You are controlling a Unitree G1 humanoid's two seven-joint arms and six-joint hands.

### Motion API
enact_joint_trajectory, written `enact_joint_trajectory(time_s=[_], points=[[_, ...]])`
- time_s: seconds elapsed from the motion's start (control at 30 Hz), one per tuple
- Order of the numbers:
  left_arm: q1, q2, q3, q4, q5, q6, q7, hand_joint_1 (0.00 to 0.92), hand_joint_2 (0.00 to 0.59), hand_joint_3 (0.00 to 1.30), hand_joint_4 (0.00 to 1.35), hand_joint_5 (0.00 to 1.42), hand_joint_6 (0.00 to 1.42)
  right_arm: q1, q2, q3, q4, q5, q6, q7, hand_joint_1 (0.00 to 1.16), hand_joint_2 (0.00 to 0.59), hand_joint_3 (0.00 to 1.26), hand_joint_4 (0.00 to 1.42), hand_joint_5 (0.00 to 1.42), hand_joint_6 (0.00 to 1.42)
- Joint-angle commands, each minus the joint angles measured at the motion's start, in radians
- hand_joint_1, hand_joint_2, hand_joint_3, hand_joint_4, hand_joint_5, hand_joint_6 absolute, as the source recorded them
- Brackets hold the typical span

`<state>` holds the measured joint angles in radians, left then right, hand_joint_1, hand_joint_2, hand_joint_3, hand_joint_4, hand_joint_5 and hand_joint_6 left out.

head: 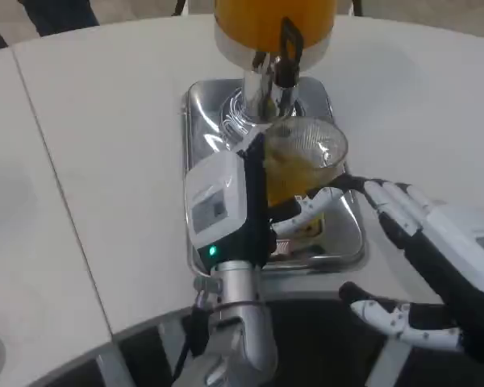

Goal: Grasp the cup under the faucet to collect the drink, then remove the cup.

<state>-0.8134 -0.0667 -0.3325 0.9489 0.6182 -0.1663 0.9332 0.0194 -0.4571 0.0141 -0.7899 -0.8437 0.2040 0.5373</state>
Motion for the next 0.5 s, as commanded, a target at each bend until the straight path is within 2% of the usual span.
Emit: enact_joint_trajectory(time_s=[0.03, 0.1, 0.23, 0.4, 0.5], points=[[-0.010, -0.053, 0.007, 0.037, -0.029, -0.062, 0.052, 0.582, 0.072, 0.98, 1.20, 1.42, 1.42, -0.020, 0.009, 0.017, 0.008, -0.019, 0.011, 0.014, 0.41, 0.397, 0.00, 0.00, 0.00, 0.06], [-0.009, -0.042, 0.014, 0.040, -0.047, -0.094, 0.044, 0.605, 0.064, 1.04, 1.20, 1.42, 1.42, -0.034, 0.008, 0.015, 0.024, -0.016, 0.015, 0.017, 0.41, 0.397, 0.00, 0.00, 0.00, 0.06], [-0.007, -0.023, 0.014, 0.044, -0.055, -0.121, 0.033, 0.626, 0.061, 1.11, 1.10, 1.42, 1.42, -0.047, 0.006, 0.016, 0.045, 0.004, 0.007, 0.017, 0.41, 0.400, 0.00, 0.00, 0.00, 0.06], [0.004, 0.008, 0.020, 0.018, -0.062, -0.146, 0.021, 0.637, 0.051, 1.15, 1.07, 1.42, 1.42, -0.050, 0.010, 0.029, 0.066, 0.021, -0.012, -0.001, 0.41, 0.402, 0.00, 0.00, 0.00, 0.07], [0.014, 0.055, 0.037, -0.029, -0.061, -0.151, 0.010, 0.640, 0.048, 1.16, 1.07, 1.42, 1.42, -0.051, 0.032, 0.043, 0.096, 0.022, -0.026, -0.047, 0.41, 0.404, 0.00, 0.00, 0.00, 0.07]])
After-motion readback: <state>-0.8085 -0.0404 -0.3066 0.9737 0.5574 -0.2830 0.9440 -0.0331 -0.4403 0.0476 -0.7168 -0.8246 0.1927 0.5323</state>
